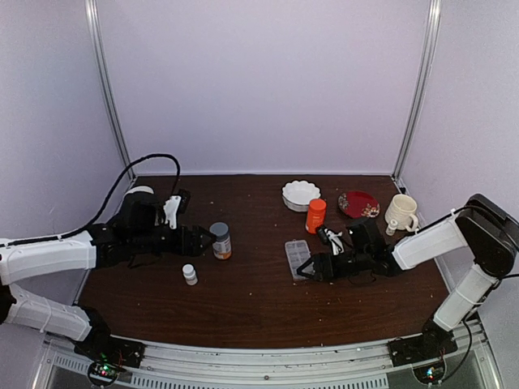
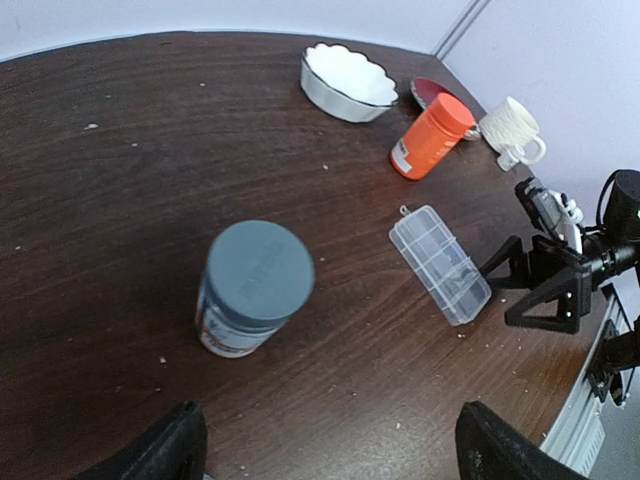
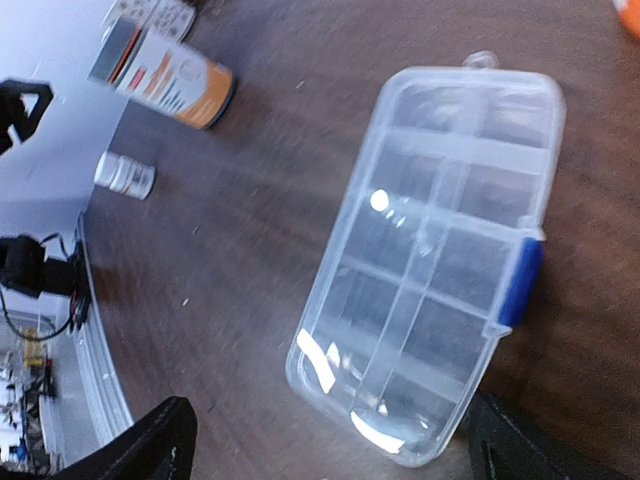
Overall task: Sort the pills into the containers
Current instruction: Position the pill container at the center of the board.
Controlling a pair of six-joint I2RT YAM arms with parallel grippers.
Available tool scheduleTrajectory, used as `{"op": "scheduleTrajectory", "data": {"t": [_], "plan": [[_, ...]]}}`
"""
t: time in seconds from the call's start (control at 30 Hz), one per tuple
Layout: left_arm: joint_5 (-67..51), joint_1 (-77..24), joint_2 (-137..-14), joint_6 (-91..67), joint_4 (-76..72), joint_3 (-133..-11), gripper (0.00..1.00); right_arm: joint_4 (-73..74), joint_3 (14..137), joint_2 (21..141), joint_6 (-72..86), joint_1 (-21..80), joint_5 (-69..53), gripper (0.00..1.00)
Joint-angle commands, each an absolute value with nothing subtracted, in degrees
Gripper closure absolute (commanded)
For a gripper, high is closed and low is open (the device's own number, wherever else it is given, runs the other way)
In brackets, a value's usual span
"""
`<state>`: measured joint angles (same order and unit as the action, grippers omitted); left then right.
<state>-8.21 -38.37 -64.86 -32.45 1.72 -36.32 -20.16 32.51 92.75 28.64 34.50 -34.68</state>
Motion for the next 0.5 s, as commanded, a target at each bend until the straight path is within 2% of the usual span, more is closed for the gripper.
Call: {"op": "scheduleTrajectory", "data": {"t": [0.0,0.17,0.47], "plan": [[-3.6,-44.8,-69.1,-31.6,1.6,-42.1,0.11,-16.7,30.6,87.9,24.4,39.3,-38.9,0.03],[-3.6,-50.0,-75.9,-32.9,1.9,-47.9,0.11,-12.2,32.6,85.3,27.9,35.9,-31.3,0.03],[-7.2,-52.6,-90.8,-36.1,5.3,-60.0,0.14,-10.4,37.2,88.1,35.9,34.6,-24.5,0.14]]}}
